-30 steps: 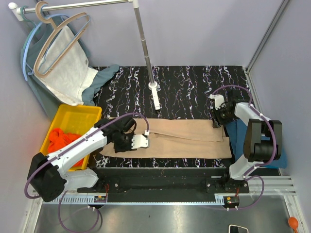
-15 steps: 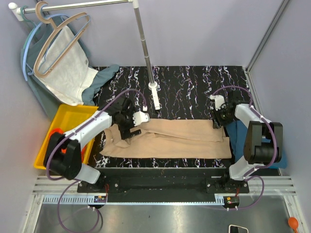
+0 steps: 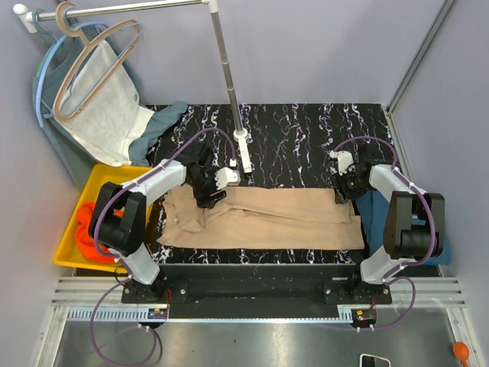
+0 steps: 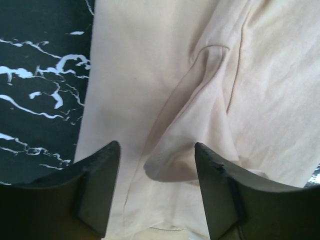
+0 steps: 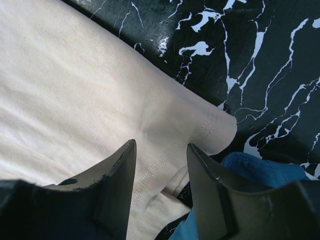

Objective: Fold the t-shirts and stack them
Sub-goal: Fold the tshirt

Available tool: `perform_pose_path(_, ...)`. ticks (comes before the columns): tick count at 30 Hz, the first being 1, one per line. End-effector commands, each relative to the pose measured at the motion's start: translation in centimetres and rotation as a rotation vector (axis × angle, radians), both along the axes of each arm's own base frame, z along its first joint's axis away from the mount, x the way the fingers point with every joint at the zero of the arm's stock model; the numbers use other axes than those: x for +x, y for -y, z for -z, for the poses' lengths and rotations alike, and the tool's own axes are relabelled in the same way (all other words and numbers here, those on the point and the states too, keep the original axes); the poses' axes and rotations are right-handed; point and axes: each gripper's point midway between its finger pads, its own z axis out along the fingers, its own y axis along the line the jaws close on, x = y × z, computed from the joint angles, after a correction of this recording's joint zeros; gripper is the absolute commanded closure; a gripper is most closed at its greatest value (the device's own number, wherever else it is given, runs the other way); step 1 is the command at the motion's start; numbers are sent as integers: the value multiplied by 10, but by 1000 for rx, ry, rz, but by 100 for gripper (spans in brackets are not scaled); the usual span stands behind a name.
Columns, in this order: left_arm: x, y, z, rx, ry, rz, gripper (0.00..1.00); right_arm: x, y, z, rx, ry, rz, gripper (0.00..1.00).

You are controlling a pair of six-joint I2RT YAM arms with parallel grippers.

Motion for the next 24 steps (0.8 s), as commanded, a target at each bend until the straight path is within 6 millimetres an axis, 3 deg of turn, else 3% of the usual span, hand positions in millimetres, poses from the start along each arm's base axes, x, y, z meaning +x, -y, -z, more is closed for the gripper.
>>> perform_pose_path(1,-6,5,-3,-31,-29,31,39,7,5,-12,-22,59,-6,47)
perform_pose_path(2,-9,3,-1,-25,-34,29,43,7,5,-12,-21,58,-4,47)
perform_pose_path(4,-10,1,1,-19,-48,2,83,7,4,-12,-17,59,-2,47)
perform_pose_path(5,-11,1,0,-18,-53,-8,98,7,4,-12,-17,57,-1,47)
perform_pose_path(11,-27,1,-8,-5,-60,-7,100,5,4,-12,-15,56,3,48)
perform_pose_path(20,-77,10,-21,84,-67,77,100,4,6,-18,-30,67,4,48)
perform_pose_path(24,-92,17,-24,95,-71,104,96,3,6,-19,-30,67,4,48)
